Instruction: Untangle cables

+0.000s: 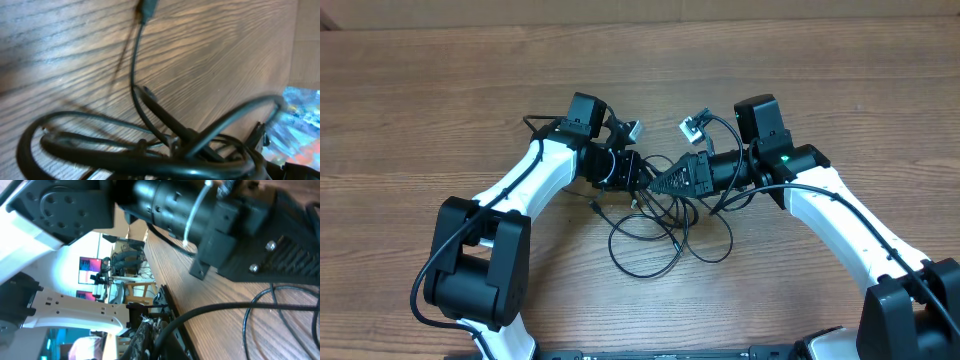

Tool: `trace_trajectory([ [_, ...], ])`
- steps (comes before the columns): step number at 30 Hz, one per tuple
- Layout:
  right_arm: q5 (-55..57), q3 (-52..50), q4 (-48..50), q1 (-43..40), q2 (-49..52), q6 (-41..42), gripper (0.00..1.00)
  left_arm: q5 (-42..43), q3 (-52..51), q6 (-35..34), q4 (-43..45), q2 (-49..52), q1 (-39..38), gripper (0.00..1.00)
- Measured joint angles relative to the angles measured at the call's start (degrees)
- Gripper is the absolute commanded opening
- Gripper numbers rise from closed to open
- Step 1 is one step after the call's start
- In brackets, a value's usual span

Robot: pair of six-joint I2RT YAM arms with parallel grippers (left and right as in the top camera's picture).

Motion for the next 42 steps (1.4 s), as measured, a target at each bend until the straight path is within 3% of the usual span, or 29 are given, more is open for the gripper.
trace_trajectory([
  [9,4.9,0.0,5.7,0.5,0.0,5.6,0.04,-0.6,0.0,-0.2,-0.6,0.0,0.0,0.04],
  [15,19.2,0.0,1.0,8.1,0.0,7.3,0.04,-1.3,0.0,-0.2,-0.7,0.0,0.0,0.04],
  [18,25.6,0.0,4.3,8.7,0.0,7.6,0.04,-1.5,0.0,-0.2,-0.8,0.0,0.0,0.04],
  [24,28.0,0.0,14.7,8.7,0.0,10.9,0.04,-1.5,0.0,-0.2,-0.9,0.0,0.0,0.04],
  [30,26.1,0.0,22.9,8.7,0.0,13.0,0.04,-1.6,0.0,-0.2,-0.9,0.0,0.0,0.04],
  [34,17.6,0.0,26.2,8.7,0.0,13.0,0.04,-1.7,0.0,-0.2,-0.9,0.0,0.0,0.04],
  [42,3.3,0.0,23.2,7.5,0.0,11.9,0.04,-3.4,0.0,-0.2,-1.9,0.0,0.1,0.04],
])
